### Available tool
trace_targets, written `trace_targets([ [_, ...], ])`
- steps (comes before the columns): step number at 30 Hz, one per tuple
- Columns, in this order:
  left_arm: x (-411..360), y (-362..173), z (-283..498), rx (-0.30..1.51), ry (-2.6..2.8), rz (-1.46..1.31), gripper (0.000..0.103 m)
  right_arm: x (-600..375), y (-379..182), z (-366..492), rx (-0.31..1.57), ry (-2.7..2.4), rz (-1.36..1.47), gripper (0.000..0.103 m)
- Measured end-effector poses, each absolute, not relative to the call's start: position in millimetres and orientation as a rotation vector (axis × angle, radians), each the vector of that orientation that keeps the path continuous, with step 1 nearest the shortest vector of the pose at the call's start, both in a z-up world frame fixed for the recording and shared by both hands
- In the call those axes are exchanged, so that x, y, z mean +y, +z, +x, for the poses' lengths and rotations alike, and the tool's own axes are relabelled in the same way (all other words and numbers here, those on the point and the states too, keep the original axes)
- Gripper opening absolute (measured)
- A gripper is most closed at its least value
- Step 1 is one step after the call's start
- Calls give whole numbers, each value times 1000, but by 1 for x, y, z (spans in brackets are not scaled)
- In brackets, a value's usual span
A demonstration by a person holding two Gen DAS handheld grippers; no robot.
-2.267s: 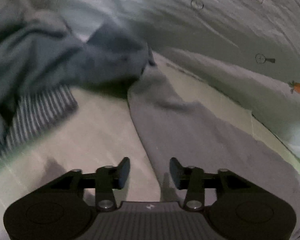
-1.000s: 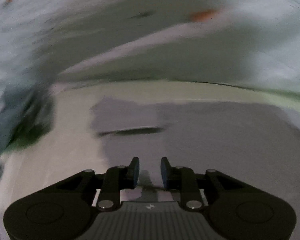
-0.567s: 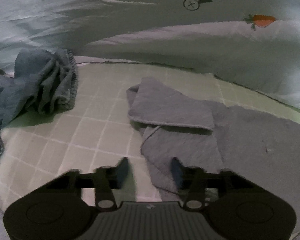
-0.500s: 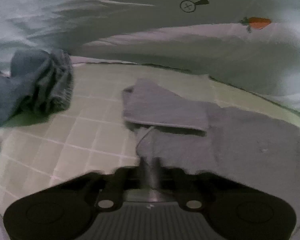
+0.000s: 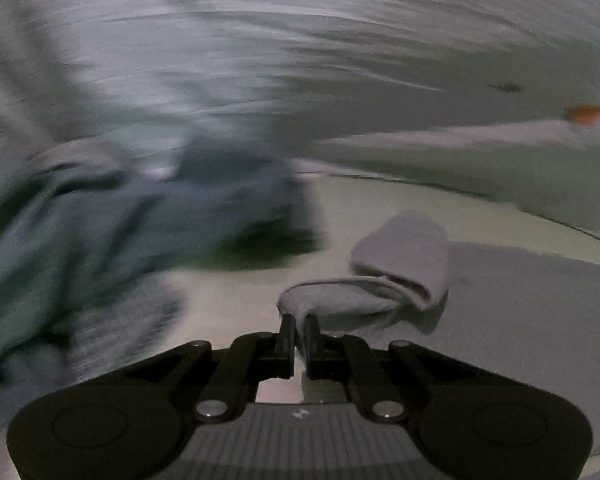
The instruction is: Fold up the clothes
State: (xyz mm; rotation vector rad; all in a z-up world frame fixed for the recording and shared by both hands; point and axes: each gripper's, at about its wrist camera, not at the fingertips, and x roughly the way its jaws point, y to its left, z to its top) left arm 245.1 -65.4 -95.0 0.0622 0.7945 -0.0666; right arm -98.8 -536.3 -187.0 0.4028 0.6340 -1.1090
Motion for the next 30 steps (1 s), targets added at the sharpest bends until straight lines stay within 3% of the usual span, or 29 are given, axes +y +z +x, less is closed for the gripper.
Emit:
trace_targets([
  [7,-14,-114,230,895,154,61,13,-537,-187,-99,629,-1114,402,103],
  [10,-11,-109,226,883,120,-21,23,-537,-186,-99,631,-1114,403,103],
  [16,-57,-108,242,874,-42,92,43,-539,-186,-99,633,-1112,403,103],
  [23,-110,-112,238,888,-173,64,53,-547,-181,-97,683,-1081,424,103],
  [30,-132,-113,198,938,-231,30,56,-566,-158,-104,754,-975,413,103],
])
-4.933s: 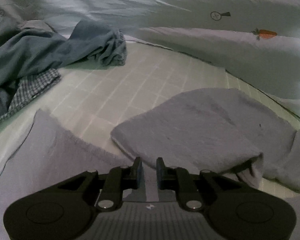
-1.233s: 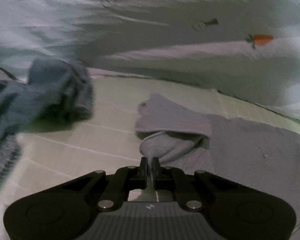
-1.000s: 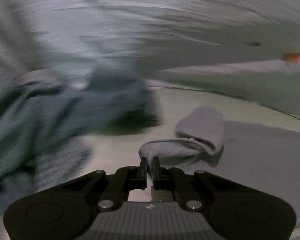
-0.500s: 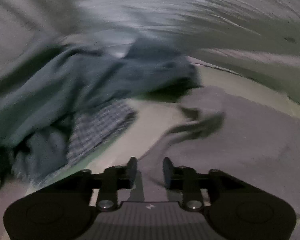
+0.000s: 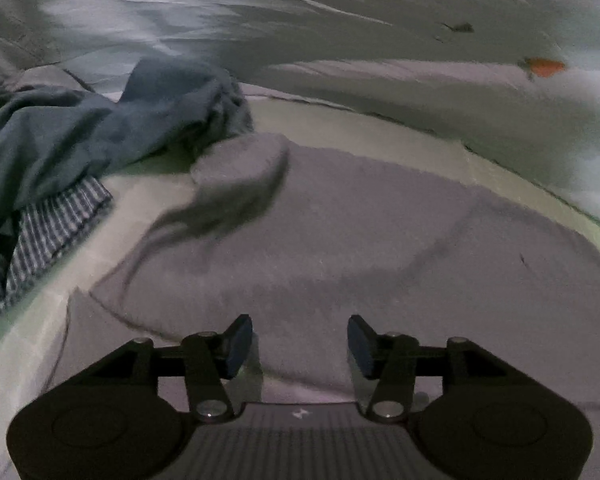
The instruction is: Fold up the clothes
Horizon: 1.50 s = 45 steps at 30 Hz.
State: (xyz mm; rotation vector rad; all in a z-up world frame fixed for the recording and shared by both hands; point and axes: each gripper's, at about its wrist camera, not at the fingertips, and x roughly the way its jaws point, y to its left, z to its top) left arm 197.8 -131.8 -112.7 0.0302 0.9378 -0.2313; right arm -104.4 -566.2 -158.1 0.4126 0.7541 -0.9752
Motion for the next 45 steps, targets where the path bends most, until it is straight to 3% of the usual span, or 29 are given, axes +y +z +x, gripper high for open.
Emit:
trace_targets([
  [6,-156,-115,153,975,-255,62,61,-598,-122,-117,676,-904,321,102],
  [8,-170,-117,137,988,-266,75,62,-619,-113,-116,665,-878,307,95],
  [13,-209,-126,95,1013,-254,70,64,-686,-92,-107,665,-810,288,66],
  [15,-224,-130,82,1015,-231,71,64,-714,-94,-97,698,-777,266,61],
  [27,-288,-145,50,1002,-73,136,88,-786,-147,-50,816,-493,287,58],
  [30,-298,-143,50,1001,-49,188,90,-790,-148,-51,804,-436,300,43],
  [31,-300,-143,51,1002,-38,198,93,-790,-147,-51,798,-442,281,27],
  [33,-302,-144,51,1007,-12,205,96,-793,-145,-49,798,-496,221,12],
  [41,-290,-147,54,1046,26,108,101,-790,-160,-26,848,-739,-58,11],
  [44,-281,-149,54,1071,18,46,101,-780,-148,-38,796,-680,15,32],
  [45,-280,-149,53,1076,11,36,101,-777,-142,-43,772,-650,52,50],
])
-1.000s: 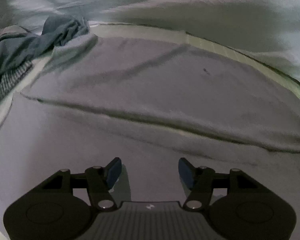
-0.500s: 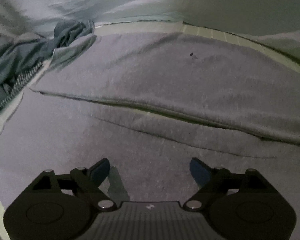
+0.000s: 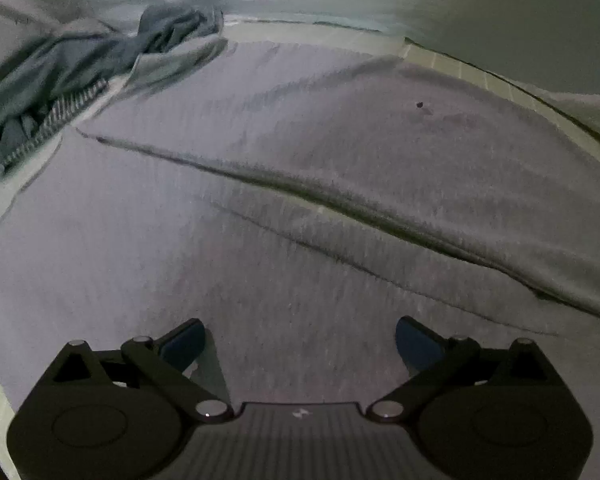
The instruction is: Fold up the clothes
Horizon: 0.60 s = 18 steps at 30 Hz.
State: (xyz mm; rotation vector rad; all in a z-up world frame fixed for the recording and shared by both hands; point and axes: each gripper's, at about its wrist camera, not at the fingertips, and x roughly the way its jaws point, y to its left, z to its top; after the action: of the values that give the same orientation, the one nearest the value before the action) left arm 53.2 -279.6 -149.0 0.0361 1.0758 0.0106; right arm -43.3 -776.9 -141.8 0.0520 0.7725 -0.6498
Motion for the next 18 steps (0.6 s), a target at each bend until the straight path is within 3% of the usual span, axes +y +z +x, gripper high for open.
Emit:
trace_targets([
  [1,-278,-149,52,1079,6,27,100,-774,-136,-49,749,-620,88,63],
  [2,-275,-149,51,1083,3,15,100,-768,-130,-55,725,-593,121,67],
  [4,-265,-146,45,1076,0,-45,100,-748,-120,-75,685,-581,159,85],
  [18,-127,-118,3,1018,168,-219,100,-660,-154,-244,694,-969,574,87],
])
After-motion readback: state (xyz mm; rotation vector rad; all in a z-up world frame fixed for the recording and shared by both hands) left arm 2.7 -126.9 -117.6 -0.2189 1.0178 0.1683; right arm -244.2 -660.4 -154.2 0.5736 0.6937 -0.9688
